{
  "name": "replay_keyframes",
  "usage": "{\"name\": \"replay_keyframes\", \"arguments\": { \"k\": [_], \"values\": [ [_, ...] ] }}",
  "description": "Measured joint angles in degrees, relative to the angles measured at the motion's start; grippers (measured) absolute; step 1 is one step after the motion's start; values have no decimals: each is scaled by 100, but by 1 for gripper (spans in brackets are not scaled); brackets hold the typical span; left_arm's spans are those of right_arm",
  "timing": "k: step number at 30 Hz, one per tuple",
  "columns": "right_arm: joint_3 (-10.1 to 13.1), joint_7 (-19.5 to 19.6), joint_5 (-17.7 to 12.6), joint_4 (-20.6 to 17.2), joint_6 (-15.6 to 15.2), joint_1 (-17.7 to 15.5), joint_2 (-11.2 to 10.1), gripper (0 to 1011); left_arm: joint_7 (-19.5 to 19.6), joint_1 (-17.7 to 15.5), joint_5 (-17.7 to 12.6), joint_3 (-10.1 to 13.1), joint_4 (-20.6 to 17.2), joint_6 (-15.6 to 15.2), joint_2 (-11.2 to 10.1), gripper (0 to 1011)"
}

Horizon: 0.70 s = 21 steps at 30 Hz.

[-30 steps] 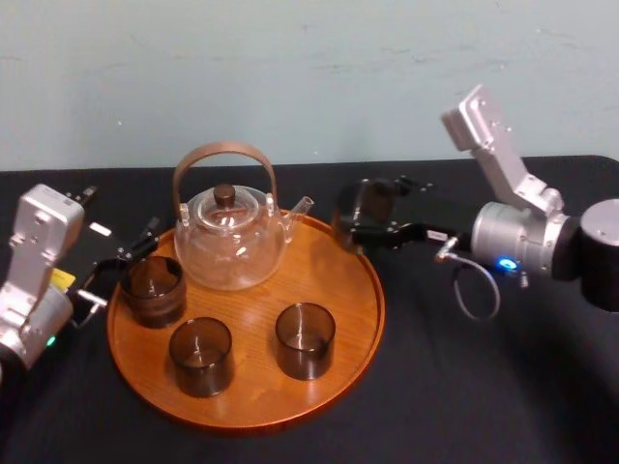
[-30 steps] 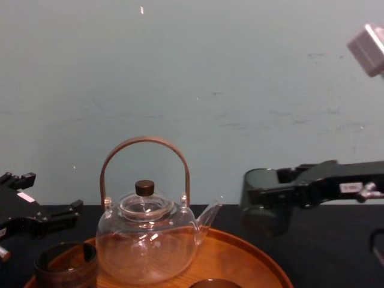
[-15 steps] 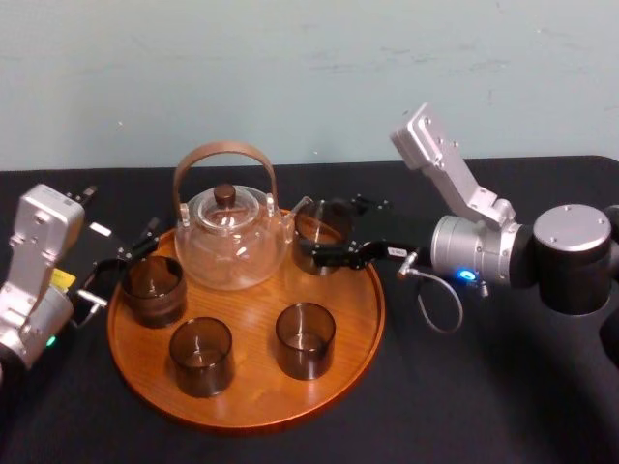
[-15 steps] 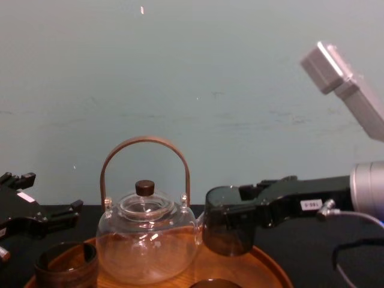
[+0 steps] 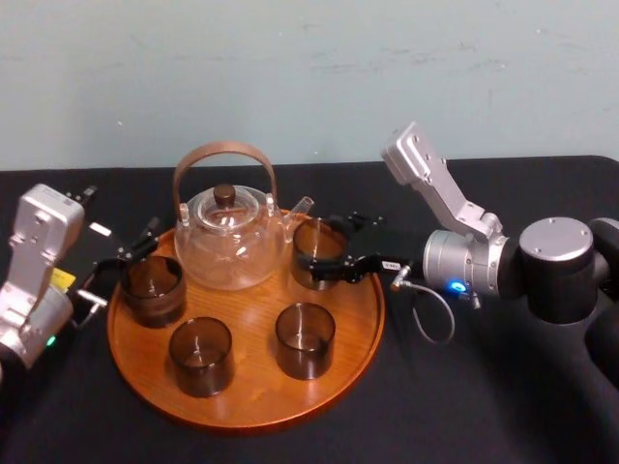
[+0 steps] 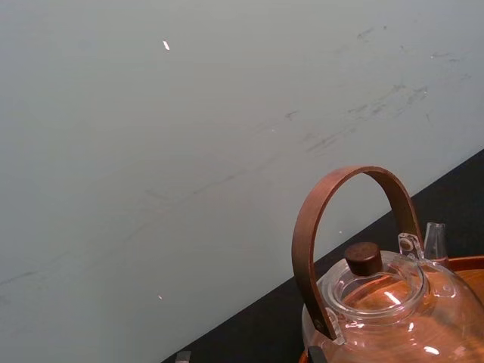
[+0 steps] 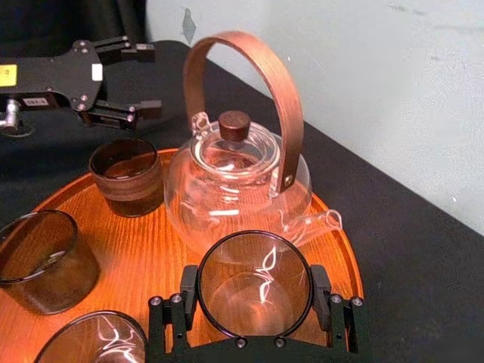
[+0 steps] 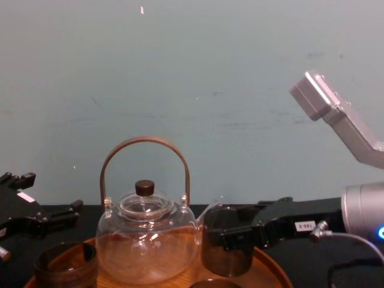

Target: Pick up the glass from the table and place it on the tray.

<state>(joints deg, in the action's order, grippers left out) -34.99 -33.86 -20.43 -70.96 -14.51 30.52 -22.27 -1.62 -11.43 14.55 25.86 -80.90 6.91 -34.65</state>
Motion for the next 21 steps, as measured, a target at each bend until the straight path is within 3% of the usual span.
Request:
{"name": "replay_keyframes", "arguments": {
  "k": [21],
  "values": [
    [-43,-57,17,389,52,46,95,903,0,0,0,0,0,0,0,1001]
  ]
}}
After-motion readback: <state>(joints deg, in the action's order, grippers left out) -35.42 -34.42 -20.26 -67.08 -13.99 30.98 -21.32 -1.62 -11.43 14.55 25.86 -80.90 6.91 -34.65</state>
